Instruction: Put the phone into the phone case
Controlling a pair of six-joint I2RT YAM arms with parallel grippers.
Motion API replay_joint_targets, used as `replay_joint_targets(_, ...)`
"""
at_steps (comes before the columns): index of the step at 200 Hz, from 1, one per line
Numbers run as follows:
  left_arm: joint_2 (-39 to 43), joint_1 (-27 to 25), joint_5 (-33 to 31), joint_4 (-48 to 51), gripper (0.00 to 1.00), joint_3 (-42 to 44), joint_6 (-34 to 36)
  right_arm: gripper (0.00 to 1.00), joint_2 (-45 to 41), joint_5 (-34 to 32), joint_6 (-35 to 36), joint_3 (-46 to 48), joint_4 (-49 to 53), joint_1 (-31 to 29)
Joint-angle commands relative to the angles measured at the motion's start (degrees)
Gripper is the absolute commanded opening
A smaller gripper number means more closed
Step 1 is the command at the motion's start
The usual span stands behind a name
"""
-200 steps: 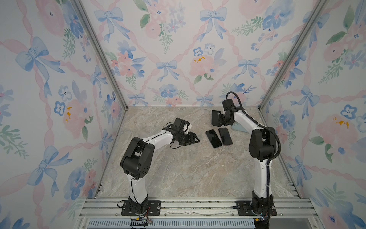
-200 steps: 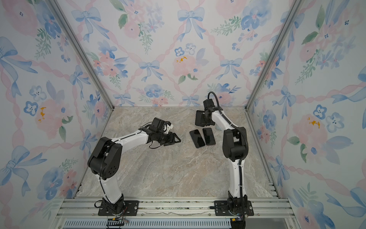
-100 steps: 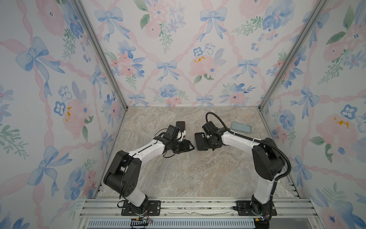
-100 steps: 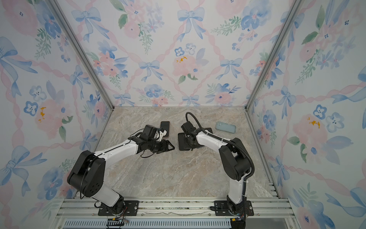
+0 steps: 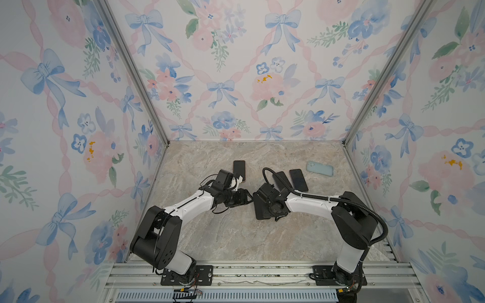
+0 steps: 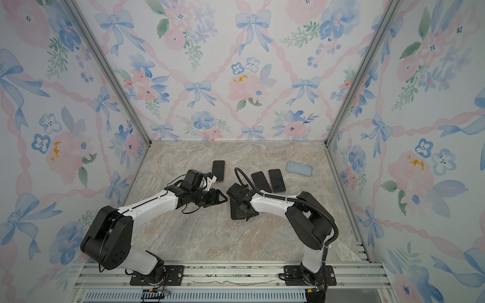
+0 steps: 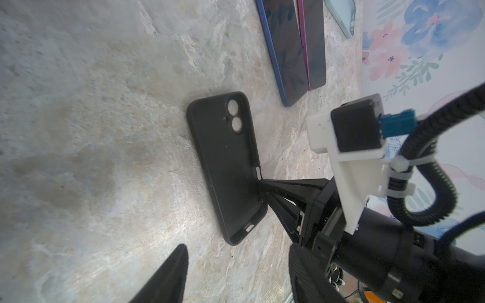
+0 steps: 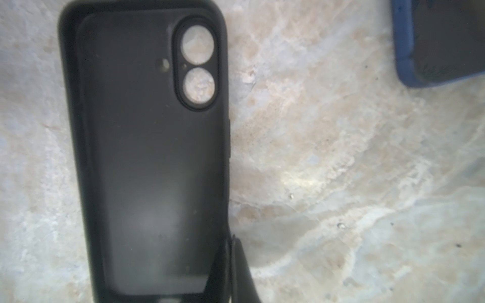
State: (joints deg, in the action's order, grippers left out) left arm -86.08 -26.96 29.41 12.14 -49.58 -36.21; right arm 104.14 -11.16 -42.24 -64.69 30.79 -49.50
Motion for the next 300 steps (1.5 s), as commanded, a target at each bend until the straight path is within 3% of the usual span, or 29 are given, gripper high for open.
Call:
replay_joint_targets(1, 0.3, 0.3, 0.1, -1.1, 0.63, 0.8, -0.2, 0.17, -1.7, -2.8, -0.2, -0.1, 2.1, -0.7)
replay_joint_targets(35, -1.2, -0.1, 0.8, -2.0, 0.63, 0.3, -0.4, 0.47, -4.6, -7.2, 6.0, -3.5, 8.1, -0.9)
replay_joint_targets(48, -2.4, -0.9, 1.0, -3.9, 0.64, -0.2, -1.1, 0.55, -5.9, -9.5, 13.3, -4.5, 9.7, -1.0)
replay_joint_targets(74, -7.1, -2.6, 2.2, -4.9, 0.64, -3.9, -0.9, 0.59, -6.6, -9.5, 27.9, -5.5, 8.4, 1.8)
replay_joint_targets(95, -10.3, -3.3, 2.5, -4.9, 0.64, -7.1, -0.9, 0.6, -5.7, -4.6, 34.8, -6.4, 5.9, 7.0)
replay_joint_targets(124, -13.5, -3.6, 2.6, -4.9, 0.68, -11.0, -1.3, 0.67, -3.5, 0.9, 40.7, -8.3, 2.2, 13.7)
replay_joint_targets(185, -18.8, -4.2, 4.3, -4.9, 0.71, -16.1, -1.1, 0.73, 3.6, 7.4, 42.6, -13.0, 0.6, 22.2)
replay_joint_targets(233, -19.8, -4.2, 5.3, -4.9, 0.74, -17.2, -1.0, 0.77, 7.0, 10.0, 42.5, -14.7, -0.3, 24.6)
replay_joint_targets(250, -19.9, -4.2, 5.3, -4.9, 0.74, -17.1, -1.0, 0.81, 8.0, 10.4, 42.2, -15.3, -0.3, 25.2)
replay_joint_targets(275, -19.9, -4.2, 5.4, -4.9, 0.74, -17.2, -1.0, 0.98, 9.3, 10.5, 42.3, -15.9, 0.0, 26.2)
replay_joint_targets(300, -20.0, -4.2, 5.6, -4.8, 0.75, -17.5, -1.0, 0.99, 10.2, 11.1, 42.2, -16.3, 0.1, 26.7)
